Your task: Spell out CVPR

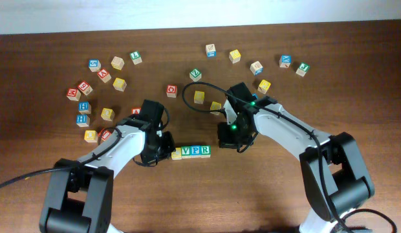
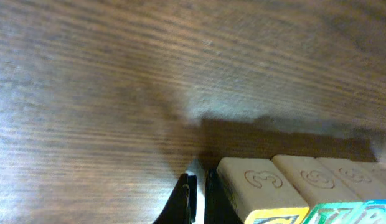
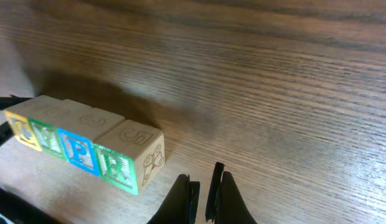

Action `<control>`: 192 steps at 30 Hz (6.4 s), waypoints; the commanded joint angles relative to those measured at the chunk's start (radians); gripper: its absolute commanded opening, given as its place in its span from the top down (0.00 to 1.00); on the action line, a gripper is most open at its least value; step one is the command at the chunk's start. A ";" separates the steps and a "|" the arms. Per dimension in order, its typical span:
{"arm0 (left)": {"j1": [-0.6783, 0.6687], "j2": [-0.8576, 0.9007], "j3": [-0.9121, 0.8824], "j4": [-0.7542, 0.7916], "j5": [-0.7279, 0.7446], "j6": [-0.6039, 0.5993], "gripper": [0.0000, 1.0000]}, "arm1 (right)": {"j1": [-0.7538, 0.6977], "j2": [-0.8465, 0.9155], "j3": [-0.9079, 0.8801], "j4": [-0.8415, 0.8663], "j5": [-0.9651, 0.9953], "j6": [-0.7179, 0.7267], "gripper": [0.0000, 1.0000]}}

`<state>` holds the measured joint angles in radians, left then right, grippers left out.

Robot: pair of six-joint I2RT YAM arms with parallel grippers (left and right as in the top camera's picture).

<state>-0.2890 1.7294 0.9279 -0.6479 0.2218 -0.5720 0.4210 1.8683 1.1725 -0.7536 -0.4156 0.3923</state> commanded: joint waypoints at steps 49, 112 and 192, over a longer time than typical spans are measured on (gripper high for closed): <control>-0.167 -0.066 0.002 -0.079 -0.092 -0.063 1.00 | 0.006 0.042 -0.021 0.051 0.002 0.008 0.96; 0.008 -0.035 0.036 -0.062 -0.084 0.028 1.00 | 0.014 0.040 -0.021 0.001 0.028 0.076 0.96; 0.220 -0.358 0.072 -0.203 -0.141 0.028 0.01 | -0.357 -1.865 -1.167 0.758 0.348 -0.390 0.02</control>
<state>-0.0731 1.3891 0.9867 -0.8494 0.0921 -0.5491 0.0807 0.0154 0.0288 -0.0029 -0.0280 0.0235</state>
